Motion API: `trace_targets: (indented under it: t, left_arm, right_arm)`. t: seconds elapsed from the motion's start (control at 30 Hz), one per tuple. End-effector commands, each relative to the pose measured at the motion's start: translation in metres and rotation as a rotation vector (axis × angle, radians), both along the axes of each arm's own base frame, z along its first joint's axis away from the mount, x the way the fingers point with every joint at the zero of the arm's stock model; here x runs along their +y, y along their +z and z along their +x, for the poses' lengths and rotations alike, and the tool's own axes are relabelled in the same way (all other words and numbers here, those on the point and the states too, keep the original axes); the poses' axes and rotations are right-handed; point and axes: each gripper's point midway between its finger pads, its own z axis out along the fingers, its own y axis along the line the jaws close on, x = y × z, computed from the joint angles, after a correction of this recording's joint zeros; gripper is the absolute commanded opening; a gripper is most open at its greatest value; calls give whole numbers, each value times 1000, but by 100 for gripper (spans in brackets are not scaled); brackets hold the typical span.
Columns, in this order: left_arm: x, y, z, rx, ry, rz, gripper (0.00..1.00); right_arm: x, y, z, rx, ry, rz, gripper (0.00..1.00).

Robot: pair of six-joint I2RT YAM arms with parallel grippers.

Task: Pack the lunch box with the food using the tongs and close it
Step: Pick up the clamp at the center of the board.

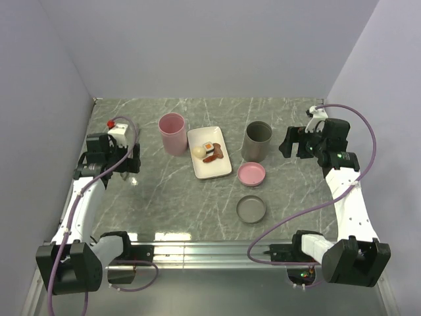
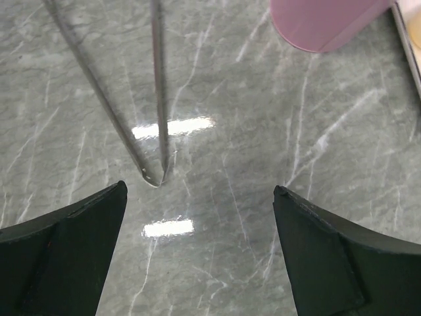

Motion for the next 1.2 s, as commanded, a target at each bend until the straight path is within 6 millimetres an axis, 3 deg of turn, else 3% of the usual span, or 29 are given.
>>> trace_targets:
  t: [0.0,0.17,0.27,0.3,0.37,0.5,0.77,1.17]
  left_arm:
    - [10,21,8,-73,83,5,99]
    - [28,37,12,-107,210,28,99]
    - [38,35,15,-42,248,69,95]
    - [40,21,13,28,254,72,96]
    - [39,17,15,72,249,61,99]
    - [49,-13,19,207,280,78,99]
    - [68,-45,31,331,332,128,99]
    - [60,-92,49,416,291,103,100]
  right_arm:
    - [-1,12,3,-34,5,-11,100]
    - [-1,12,3,-37,12,-17,100]
    - [0,12,4,-37,16,-17,100]
    - [0,13,4,-36,19,-17,100]
    - [0,14,5,-36,21,-17,100]
    - [0,12,4,-34,20,-14,100]
    - [1,7,6,-24,27,-14,100]
    - [1,2,11,-12,31,-12,100]
